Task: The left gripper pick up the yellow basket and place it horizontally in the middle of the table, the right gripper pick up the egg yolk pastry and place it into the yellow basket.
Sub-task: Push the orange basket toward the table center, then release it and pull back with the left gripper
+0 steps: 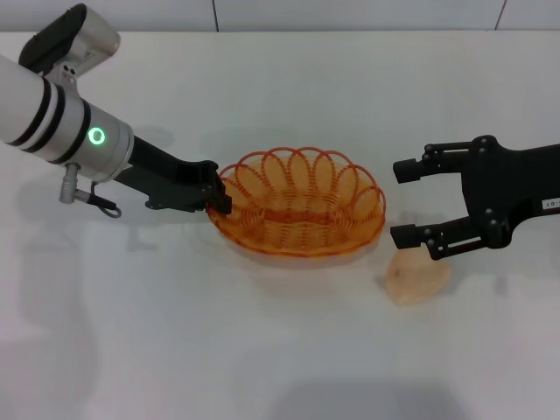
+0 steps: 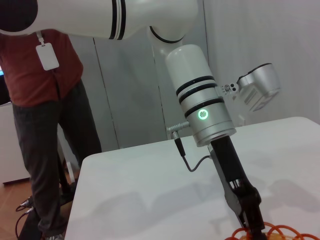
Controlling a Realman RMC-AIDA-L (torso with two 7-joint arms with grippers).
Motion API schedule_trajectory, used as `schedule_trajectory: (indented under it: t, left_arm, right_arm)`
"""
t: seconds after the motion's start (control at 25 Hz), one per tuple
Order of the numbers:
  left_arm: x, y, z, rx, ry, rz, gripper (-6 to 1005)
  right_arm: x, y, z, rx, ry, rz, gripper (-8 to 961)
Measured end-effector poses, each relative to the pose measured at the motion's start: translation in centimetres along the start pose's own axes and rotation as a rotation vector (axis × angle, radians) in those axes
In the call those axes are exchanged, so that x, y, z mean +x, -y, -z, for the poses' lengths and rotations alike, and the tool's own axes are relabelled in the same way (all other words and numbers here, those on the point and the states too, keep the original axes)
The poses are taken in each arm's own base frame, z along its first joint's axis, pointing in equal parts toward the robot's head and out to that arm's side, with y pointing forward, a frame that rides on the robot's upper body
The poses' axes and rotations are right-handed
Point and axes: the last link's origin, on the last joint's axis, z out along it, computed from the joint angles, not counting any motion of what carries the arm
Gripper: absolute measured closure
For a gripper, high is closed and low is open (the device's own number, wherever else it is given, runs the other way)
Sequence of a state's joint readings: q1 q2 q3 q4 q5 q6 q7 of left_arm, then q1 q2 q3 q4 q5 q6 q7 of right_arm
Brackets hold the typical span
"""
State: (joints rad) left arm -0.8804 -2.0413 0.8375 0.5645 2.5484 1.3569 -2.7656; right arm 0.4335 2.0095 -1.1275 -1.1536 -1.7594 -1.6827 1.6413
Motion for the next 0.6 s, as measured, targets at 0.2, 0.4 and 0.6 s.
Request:
schedule_trajectory:
  t: [0.2, 0.4, 0.6]
  left_arm:
    - [0.01, -0.04, 0.01, -0.009, -0.004, 0.006, 879]
    - [-0.10, -0.16, -0.04, -0.017, 0.002, 0.005, 856]
    - [-0.04, -0.29, 0.01, -0.027, -0.002, 0.003, 753]
  right_arm:
    - [-0.01, 0.01, -0.01, 0.000, 0.000, 0.000, 140]
    - [-0.02, 0.01, -0.01, 0.000, 0.000, 0.001, 141]
    - [-0.02, 0.01, -0.01, 0.000, 0.000, 0.001, 141]
